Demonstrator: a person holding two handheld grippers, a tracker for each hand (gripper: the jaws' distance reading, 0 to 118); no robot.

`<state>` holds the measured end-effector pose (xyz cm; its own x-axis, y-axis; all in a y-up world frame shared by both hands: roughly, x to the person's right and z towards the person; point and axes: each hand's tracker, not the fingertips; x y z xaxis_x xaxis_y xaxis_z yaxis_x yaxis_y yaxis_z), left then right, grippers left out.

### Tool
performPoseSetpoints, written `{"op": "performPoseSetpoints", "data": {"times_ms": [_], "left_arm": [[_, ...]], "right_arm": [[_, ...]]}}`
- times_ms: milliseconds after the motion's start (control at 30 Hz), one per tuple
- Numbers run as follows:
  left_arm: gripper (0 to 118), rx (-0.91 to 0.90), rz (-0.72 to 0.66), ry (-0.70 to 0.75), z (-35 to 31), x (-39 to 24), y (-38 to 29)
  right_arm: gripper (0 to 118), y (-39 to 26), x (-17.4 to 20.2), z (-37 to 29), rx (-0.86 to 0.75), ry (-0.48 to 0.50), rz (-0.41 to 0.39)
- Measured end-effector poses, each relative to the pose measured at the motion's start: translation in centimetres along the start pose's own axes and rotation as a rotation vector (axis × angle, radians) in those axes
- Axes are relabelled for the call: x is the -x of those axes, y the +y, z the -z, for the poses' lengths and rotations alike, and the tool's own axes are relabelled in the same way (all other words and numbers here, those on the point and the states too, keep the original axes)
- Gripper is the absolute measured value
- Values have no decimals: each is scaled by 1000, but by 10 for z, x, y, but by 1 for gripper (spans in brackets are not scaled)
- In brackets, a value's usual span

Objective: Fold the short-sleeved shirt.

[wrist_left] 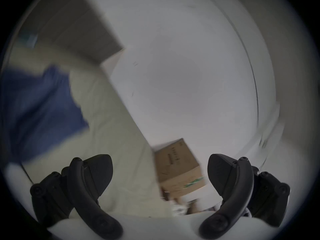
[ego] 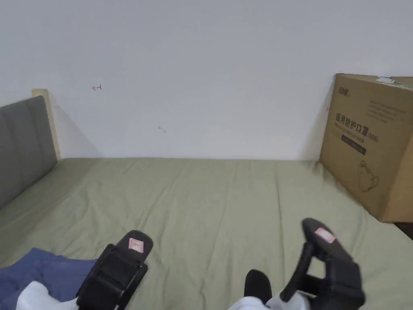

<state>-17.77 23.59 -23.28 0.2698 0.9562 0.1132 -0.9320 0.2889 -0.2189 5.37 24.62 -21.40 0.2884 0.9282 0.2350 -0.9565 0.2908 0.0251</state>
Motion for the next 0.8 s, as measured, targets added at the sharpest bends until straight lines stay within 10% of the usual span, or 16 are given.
{"op": "performPoseSetpoints", "data": {"times_ms": [133, 400, 500, 800], "left_arm": [[112, -16, 53, 146, 1, 14, 2], [112, -96, 1321, 311, 13, -80, -28], [111, -86, 1566, 331, 10, -73, -52], [110, -56, 1289, 216, -3, -81, -39]], "right_arm": [[118, 3, -6, 4, 49, 121, 267], [118, -49, -56, 38, 489, 19, 1463], [118, -62, -39, 35, 525, 23, 1347], [118, -37, -53, 21, 371, -14, 1161]]}}
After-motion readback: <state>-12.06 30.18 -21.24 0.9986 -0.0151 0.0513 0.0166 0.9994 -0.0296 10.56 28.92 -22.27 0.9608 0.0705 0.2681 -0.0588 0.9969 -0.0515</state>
